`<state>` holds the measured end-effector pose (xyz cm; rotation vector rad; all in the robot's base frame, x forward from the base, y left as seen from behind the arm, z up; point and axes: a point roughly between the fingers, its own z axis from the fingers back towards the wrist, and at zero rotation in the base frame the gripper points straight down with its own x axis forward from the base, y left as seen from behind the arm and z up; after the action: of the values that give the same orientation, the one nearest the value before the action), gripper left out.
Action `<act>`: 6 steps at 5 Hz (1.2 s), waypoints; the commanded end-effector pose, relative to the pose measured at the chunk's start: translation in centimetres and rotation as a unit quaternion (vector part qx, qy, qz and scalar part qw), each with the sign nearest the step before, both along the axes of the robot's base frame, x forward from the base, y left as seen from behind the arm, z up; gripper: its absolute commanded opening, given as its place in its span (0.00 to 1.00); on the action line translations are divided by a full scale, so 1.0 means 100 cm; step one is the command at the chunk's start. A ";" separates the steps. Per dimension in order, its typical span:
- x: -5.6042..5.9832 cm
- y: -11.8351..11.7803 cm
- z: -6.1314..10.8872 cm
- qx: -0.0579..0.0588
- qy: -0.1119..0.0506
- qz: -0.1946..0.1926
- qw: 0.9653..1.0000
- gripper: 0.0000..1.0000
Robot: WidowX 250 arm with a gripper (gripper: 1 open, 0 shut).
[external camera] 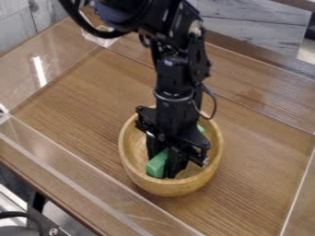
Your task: Remove the green block from inside the brown bowl and put it on the table
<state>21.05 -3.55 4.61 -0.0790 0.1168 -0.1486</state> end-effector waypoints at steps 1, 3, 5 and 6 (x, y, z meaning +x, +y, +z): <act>0.010 0.001 0.023 -0.012 -0.023 0.013 1.000 0.00; 0.014 0.002 0.036 -0.026 -0.025 0.024 0.999 0.00; 0.021 0.004 0.037 -0.034 -0.030 0.029 0.999 0.00; 0.024 0.004 0.036 -0.037 -0.032 0.031 0.998 0.00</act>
<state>22.24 -3.25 7.00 -0.1479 0.1038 -0.0863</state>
